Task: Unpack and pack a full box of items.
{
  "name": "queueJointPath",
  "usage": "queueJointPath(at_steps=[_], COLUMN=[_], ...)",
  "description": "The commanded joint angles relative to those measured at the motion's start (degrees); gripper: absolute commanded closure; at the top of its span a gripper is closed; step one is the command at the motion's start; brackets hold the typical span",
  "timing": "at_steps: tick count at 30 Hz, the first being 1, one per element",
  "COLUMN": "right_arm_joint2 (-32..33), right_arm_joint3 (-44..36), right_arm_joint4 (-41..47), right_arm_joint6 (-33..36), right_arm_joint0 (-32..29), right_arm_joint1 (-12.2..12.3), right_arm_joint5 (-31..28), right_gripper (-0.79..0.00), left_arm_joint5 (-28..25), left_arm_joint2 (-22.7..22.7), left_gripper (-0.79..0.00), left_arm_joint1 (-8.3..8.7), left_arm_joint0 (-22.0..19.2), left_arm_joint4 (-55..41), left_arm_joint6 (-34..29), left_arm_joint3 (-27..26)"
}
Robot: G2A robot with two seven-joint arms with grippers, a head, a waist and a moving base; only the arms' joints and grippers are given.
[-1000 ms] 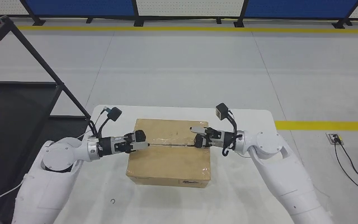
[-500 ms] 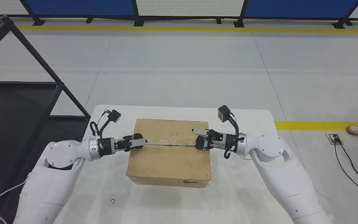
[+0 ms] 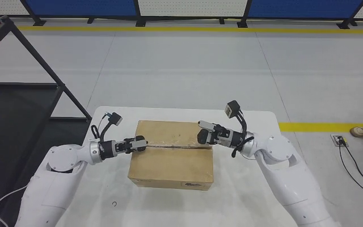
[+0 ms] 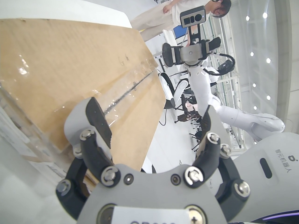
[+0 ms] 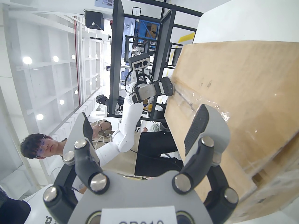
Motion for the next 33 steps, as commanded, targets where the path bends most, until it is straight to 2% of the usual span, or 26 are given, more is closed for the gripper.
queueJointPath(at_steps=[1, 11, 12, 13, 14, 15, 16, 17, 18, 25, 33], right_arm_joint2=[-0.54, -1.58, -2.44, -3.27, -4.23, -5.02, -5.87, -6.77, -7.62, -11.90, -14.04], right_arm_joint3=[0.17, -0.69, -1.22, -1.51, -1.56, -1.25, -0.79, -0.33, 0.13, 3.23, 4.01], right_arm_joint4=[-0.17, -1.50, -2.52, -2.99, -3.27, -3.39, -3.89, -4.57, -4.97, -9.43, -14.07], right_arm_joint6=[0.66, 0.28, -0.26, -0.67, -0.72, -0.95, -1.47, -1.90, -2.08, -3.16, -0.08], right_arm_joint0=[0.81, 0.53, 0.67, 1.03, 1.53, 2.15, 2.90, 3.64, 4.35, 8.47, 10.60], right_arm_joint1=[-0.05, -0.13, -0.25, -0.42, -0.64, -0.86, -1.09, -1.33, -1.56, -2.67, -2.79], right_arm_joint5=[2.41, 3.25, 4.00, 4.65, 5.18, 5.65, 6.26, 6.86, 7.47, 13.02, 18.76], right_gripper=[-0.785, -0.785, -0.634, -0.422, -0.305, -0.225, -0.179, -0.065, 0.000, 0.000, 0.000], left_arm_joint5=[-0.24, -0.28, -0.14, 0.01, 0.09, 0.14, 0.13, 0.15, 0.12, -0.05, -0.26], left_arm_joint2=[-0.22, -0.74, -0.70, -0.64, -0.56, -0.49, -0.41, -0.36, -0.34, -0.15, 0.09], left_gripper=[-0.785, -0.785, -0.785, -0.785, -0.785, -0.785, -0.785, -0.785, -0.785, -0.785, -0.785], left_arm_joint1=[0.08, 0.36, 0.37, 0.37, 0.36, 0.36, 0.35, 0.35, 0.35, 0.41, 0.45], left_arm_joint0=[0.36, 1.13, 1.07, 0.96, 0.85, 0.75, 0.64, 0.55, 0.45, 0.24, -0.33], left_arm_joint4=[-0.22, -0.54, -0.59, -0.51, -0.48, -0.48, -0.55, -0.64, -0.64, -1.06, -1.33], left_arm_joint6=[0.30, 1.37, 1.35, 1.42, 1.48, 1.53, 1.48, 1.45, 1.46, 1.23, 0.88], left_arm_joint3=[-0.42, -1.46, -1.41, -1.36, -1.34, -1.32, -1.37, -1.36, -1.38, -1.35, -1.12])
